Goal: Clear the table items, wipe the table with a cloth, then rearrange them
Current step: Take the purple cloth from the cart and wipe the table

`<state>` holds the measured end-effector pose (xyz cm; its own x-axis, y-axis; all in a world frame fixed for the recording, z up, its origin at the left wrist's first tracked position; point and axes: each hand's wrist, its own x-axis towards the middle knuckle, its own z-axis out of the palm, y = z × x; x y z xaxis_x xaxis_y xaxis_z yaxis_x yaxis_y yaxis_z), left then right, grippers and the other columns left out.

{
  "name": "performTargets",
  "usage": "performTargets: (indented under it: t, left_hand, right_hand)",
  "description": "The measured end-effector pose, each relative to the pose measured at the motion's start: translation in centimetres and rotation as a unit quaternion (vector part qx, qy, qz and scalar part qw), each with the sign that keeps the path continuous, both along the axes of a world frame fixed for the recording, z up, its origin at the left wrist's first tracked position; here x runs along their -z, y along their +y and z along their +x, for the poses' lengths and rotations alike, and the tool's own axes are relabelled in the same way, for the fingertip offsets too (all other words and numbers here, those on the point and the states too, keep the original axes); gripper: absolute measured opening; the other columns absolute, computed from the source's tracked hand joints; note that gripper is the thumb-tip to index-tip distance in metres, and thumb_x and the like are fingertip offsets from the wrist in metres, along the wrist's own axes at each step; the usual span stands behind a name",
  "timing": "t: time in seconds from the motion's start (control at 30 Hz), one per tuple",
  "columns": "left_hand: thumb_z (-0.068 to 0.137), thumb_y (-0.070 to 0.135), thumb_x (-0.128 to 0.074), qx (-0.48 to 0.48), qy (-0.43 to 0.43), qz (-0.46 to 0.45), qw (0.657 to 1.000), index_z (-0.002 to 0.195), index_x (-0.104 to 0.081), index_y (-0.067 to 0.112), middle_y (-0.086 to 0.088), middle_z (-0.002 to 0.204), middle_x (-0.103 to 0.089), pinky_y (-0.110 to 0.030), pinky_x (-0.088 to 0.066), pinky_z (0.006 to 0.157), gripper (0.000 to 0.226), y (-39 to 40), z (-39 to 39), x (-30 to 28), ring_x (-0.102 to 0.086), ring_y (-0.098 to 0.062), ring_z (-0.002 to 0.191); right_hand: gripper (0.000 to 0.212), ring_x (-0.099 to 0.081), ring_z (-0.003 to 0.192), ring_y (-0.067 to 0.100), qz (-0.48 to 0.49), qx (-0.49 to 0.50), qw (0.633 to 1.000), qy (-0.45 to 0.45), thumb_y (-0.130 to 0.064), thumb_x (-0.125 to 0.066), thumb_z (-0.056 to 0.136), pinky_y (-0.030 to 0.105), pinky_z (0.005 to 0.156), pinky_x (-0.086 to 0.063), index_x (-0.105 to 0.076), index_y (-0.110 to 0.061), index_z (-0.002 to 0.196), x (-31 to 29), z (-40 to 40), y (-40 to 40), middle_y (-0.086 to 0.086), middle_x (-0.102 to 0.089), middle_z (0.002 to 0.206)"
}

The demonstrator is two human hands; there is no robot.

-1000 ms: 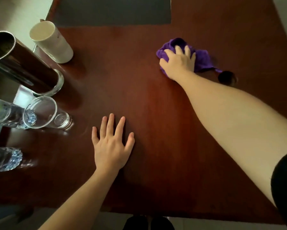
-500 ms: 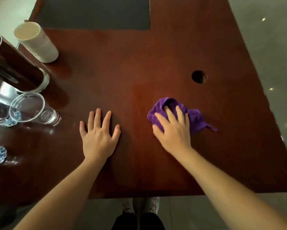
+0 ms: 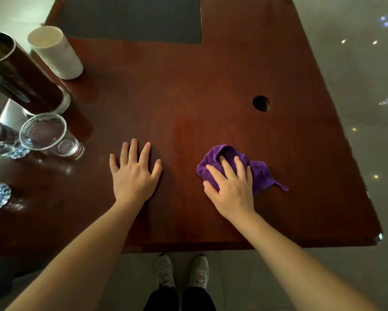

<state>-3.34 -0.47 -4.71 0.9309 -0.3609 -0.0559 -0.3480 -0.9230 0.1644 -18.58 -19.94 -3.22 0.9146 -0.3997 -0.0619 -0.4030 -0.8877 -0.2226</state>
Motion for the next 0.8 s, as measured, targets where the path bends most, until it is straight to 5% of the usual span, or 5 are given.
performTargets:
  t: [0.17, 0.4, 0.53, 0.8]
  left_hand:
    - [0.094, 0.064, -0.020, 0.007, 0.005, 0.000, 1.000, 0.153, -0.024, 0.033, -0.004, 0.164, -0.015, -0.053, 0.000, 0.119, 0.066, -0.1, 0.0, -0.1, -0.004, -0.024, 0.151]
    - [0.093, 0.065, -0.015, 0.009, 0.005, -0.001, 1.000, 0.153, -0.023, 0.035, -0.003, 0.164, -0.016, -0.054, 0.001, 0.119, 0.068, -0.1, 0.0, -0.2, -0.003, -0.023, 0.151]
    - [0.092, 0.063, -0.012, 0.020, 0.018, 0.004, 1.000, 0.155, -0.015, 0.034, -0.003, 0.165, -0.010, -0.055, 0.003, 0.119, 0.069, 0.0, 0.0, -0.3, 0.002, -0.024, 0.151]
    - [0.086, 0.057, -0.002, 0.047, 0.033, 0.005, 0.998, 0.157, -0.012, 0.026, -0.003, 0.162, -0.021, -0.059, 0.002, 0.115, 0.078, 0.2, 0.0, -1.3, -0.008, -0.029, 0.150]
  right_hand:
    - [0.062, -0.021, 0.144, 0.037, 0.016, -0.008, 1.000, -0.004, -0.067, -0.037, 0.088, 0.061, 0.112, -0.013, -0.049, -0.036, 0.140, -0.8, -0.4, 0.1, 0.005, -0.038, 0.154]
    - [0.056, -0.036, 0.137, 0.035, 0.068, -0.047, 0.987, -0.140, -0.052, -0.051, 0.087, 0.058, 0.109, -0.030, -0.062, -0.017, 0.129, -3.9, 3.8, 2.5, 0.013, -0.052, 0.142]
    - [0.063, -0.030, 0.141, 0.021, 0.198, -0.119, 0.968, -0.099, -0.048, -0.058, 0.090, 0.035, 0.113, -0.025, -0.046, -0.017, 0.143, -5.4, 10.1, 6.1, 0.005, -0.044, 0.149]
    - [0.108, -0.024, 0.145, 0.014, 0.356, -0.207, 0.911, -0.005, -0.060, -0.077, 0.068, 0.026, 0.110, -0.023, -0.021, -0.021, 0.153, -5.2, 21.3, 13.5, 0.000, -0.027, 0.159]
